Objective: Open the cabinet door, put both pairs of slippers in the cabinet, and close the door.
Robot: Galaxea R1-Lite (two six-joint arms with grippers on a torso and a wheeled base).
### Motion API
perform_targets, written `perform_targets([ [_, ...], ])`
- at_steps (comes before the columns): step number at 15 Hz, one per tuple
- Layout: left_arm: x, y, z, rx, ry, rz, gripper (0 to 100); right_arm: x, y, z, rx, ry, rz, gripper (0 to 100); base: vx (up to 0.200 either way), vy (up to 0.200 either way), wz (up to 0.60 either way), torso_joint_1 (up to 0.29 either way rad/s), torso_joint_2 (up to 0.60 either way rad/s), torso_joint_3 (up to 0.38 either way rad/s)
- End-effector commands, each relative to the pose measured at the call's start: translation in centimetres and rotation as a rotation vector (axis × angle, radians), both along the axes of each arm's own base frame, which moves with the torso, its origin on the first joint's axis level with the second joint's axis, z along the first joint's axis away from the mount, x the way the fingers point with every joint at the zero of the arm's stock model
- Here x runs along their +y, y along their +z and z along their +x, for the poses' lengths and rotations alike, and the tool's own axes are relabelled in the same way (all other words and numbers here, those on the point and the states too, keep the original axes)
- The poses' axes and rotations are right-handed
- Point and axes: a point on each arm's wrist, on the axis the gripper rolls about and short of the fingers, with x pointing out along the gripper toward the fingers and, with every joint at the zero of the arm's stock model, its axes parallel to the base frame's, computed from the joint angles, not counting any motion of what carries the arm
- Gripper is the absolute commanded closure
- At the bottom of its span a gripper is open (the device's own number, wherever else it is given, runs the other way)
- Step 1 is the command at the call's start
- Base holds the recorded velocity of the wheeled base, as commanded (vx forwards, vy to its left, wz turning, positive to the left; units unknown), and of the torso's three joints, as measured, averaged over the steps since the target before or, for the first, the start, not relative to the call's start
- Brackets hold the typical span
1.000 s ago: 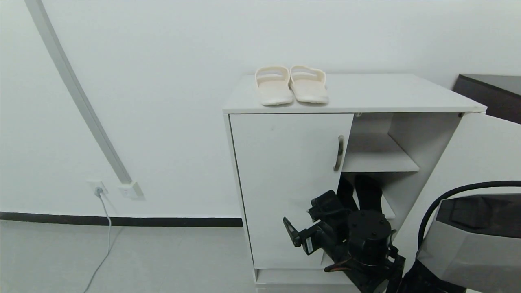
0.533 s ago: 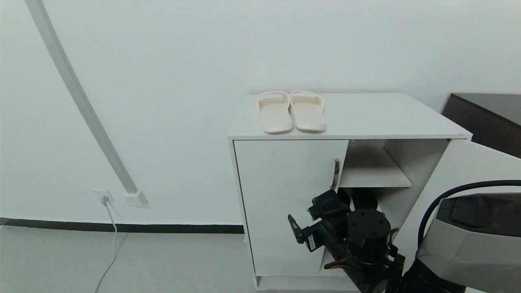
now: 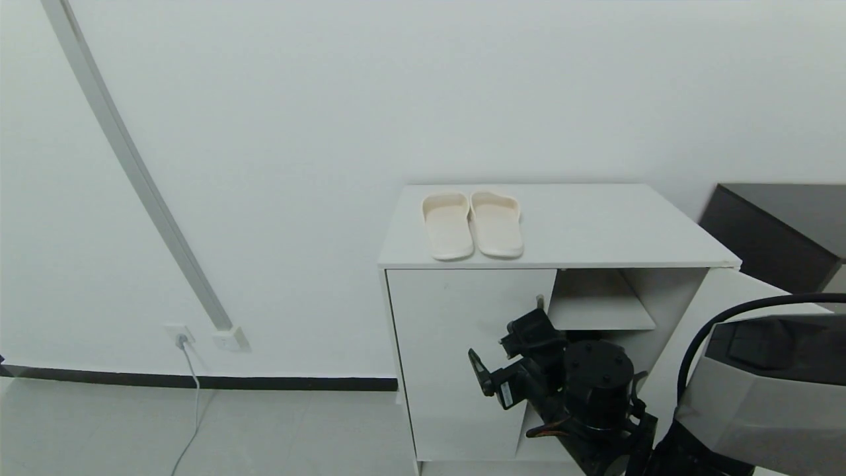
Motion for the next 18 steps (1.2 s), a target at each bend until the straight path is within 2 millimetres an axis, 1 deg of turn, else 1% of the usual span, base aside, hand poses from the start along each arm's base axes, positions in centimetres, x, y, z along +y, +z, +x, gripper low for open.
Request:
perform_targets([
  [1,0.0,0.0,0.0,0.002,0.0,0.001,100,0.0,-0.1,0.0,0.003,0.0,-0.003,0,0.0,0.0,0.0,0.242,-0.56,-0.33],
  [8,0.0,0.0,0.0,0.002,0.0,0.0,100,-0.2,-0.3,0.3,0.005,-0.01,-0.002,0,0.0,0.0,0.0,0.244,-0.56,-0.308],
  [12,0.0,0.0,0.0,0.001,0.0,0.007,100,-0.4,-0.8,0.5,0.016,-0.019,-0.017,0,0.0,0.0,0.0,0.177,-0.38,-0.206],
  [14,0.0,0.0,0.0,0.001,0.0,0.006,100,-0.3,-0.8,0.7,0.011,-0.018,-0.02,0,0.0,0.0,0.0,0.018,-0.05,-0.023],
  [16,0.0,0.0,0.0,0.001,0.0,0.004,100,0.1,-0.3,1.1,-0.027,-0.015,-0.057,0,0.0,0.0,0.0,0.0,0.0,0.0],
  [17,0.0,0.0,0.0,0.001,0.0,0.004,100,0.7,0.3,1.7,-0.041,-0.017,-0.045,0,0.0,0.0,0.0,0.0,0.0,0.0],
  [18,0.0,0.0,0.0,0.001,-0.003,0.009,100,1.8,1.4,2.9,-0.026,-0.02,-0.028,0,0.0,0.0,0.0,0.0,0.0,0.0],
])
